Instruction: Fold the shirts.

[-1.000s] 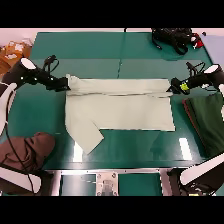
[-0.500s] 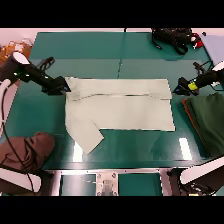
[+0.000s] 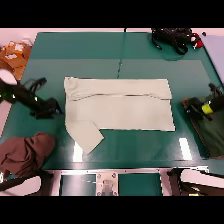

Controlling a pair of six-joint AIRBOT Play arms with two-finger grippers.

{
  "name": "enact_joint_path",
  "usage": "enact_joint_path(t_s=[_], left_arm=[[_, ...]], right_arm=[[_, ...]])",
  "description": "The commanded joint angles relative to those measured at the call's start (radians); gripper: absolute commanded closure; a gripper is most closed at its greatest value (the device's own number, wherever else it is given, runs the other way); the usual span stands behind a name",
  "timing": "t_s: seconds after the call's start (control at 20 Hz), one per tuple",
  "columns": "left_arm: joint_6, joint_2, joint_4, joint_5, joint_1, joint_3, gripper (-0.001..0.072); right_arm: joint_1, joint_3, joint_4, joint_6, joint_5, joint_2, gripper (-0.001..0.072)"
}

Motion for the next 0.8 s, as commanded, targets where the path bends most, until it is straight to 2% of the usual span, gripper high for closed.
enact_joint_path(t_s=[0.0, 0.1, 0.25, 0.3, 0.45, 0.5, 0.6, 0.65, 0.7, 0.75], left_arm=[[0.029, 0.114, 0.003, 0.156, 0.003, -0.257, 0.0122], [0.032, 0.114, -0.034, 0.24, 0.003, -0.341, 0.0122], [0.058, 0.113, -0.096, 0.389, 0.002, -0.417, 0.0122], [0.072, 0.111, -0.126, 0.438, 0.002, -0.434, 0.0122], [0.137, 0.085, -0.249, 0.534, 0.002, -0.455, 0.0123], [0.166, 0.071, -0.307, 0.559, 0.002, -0.455, 0.0156], [0.264, 0.033, -0.421, 0.565, 0.002, -0.455, 0.0387], [0.306, 0.013, -0.451, 0.551, 0.003, -0.455, 0.0569], [0.332, 0.007, -0.455, 0.541, 0.003, -0.455, 0.0681], [0.335, 0.005, -0.455, 0.537, 0.003, -0.451, 0.0681]], right_arm=[[-0.076, -0.257, 0.011, 0.032, -0.062, 0.139, 0.039], [-0.079, -0.347, 0.056, 0.03, -0.085, 0.143, 0.0375], [-0.062, -0.448, 0.186, -0.037, -0.202, 0.143, 0.0358], [-0.056, -0.468, 0.216, -0.056, -0.245, 0.143, 0.0312], [-0.046, -0.476, 0.278, -0.096, -0.298, 0.122, 0.0302], [-0.043, -0.476, 0.307, -0.118, -0.309, 0.111, 0.0302], [-0.04, -0.475, 0.356, -0.154, -0.322, 0.084, 0.0302], [-0.041, -0.473, 0.366, -0.161, -0.323, 0.074, 0.0313], [-0.041, -0.469, 0.366, -0.162, -0.323, 0.069, 0.0388], [-0.041, -0.462, 0.368, -0.179, -0.323, 0.067, 0.0547]])
